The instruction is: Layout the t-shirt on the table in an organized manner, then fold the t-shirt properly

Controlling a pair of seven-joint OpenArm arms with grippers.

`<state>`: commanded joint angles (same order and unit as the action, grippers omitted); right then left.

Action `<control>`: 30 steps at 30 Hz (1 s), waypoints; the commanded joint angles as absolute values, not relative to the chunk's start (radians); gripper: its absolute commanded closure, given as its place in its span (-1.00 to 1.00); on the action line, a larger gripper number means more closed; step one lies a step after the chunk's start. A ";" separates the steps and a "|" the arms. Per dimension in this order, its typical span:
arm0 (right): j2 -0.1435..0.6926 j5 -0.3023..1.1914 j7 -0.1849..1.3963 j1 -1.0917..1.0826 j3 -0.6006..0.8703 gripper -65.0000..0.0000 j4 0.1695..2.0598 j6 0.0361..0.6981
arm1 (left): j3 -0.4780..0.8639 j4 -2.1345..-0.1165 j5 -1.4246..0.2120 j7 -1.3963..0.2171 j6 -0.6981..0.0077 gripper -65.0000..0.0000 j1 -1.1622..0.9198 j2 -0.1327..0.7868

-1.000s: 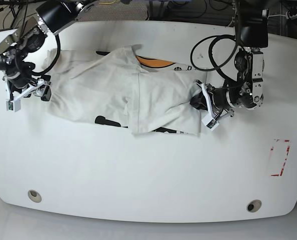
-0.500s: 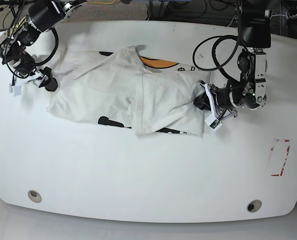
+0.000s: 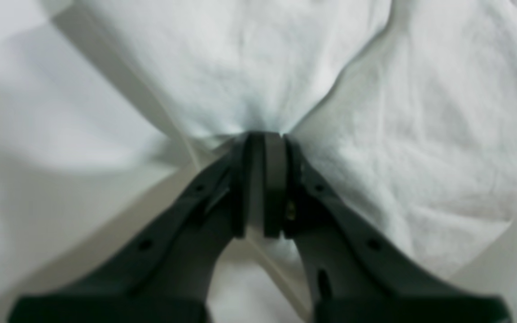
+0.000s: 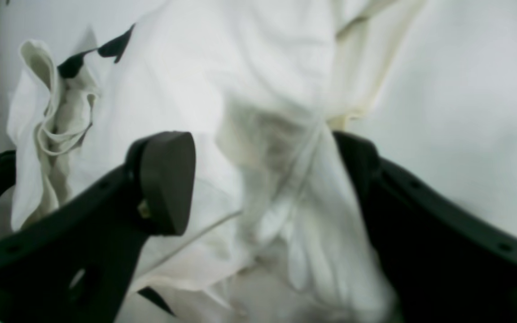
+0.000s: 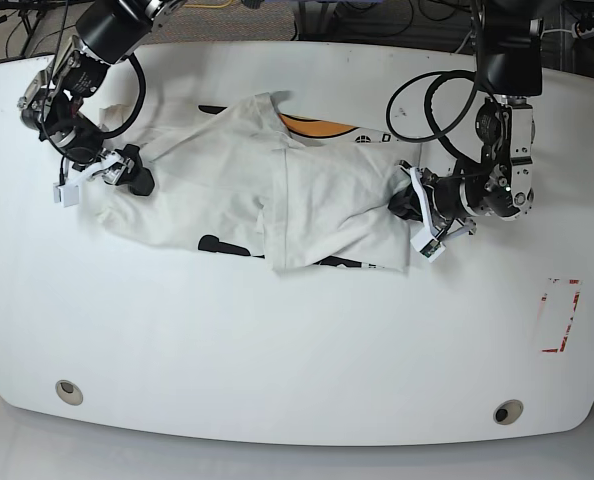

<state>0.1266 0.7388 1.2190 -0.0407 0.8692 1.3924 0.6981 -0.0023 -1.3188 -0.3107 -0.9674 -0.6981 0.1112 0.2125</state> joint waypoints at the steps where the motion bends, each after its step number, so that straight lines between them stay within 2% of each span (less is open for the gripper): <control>1: 0.128 0.739 1.219 -0.041 0.868 -0.37 1.392 0.698 | -0.002 -1.319 -0.311 -0.967 -0.698 0.86 0.111 0.213; 19: 0.285 0.739 1.213 -0.045 0.917 -0.37 1.391 0.698 | -0.002 -1.319 -0.311 -0.967 -0.698 0.86 0.111 0.214; 30: 0.288 0.739 1.179 -0.051 0.912 -0.37 1.279 0.698 | -0.002 -1.319 -0.311 -0.967 -0.698 0.86 0.111 0.214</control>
<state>0.2877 0.7388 1.1792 -0.0514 0.9122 1.2789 0.6981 -0.0023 -1.3188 -0.3107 -0.9674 -0.6981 0.1112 0.2140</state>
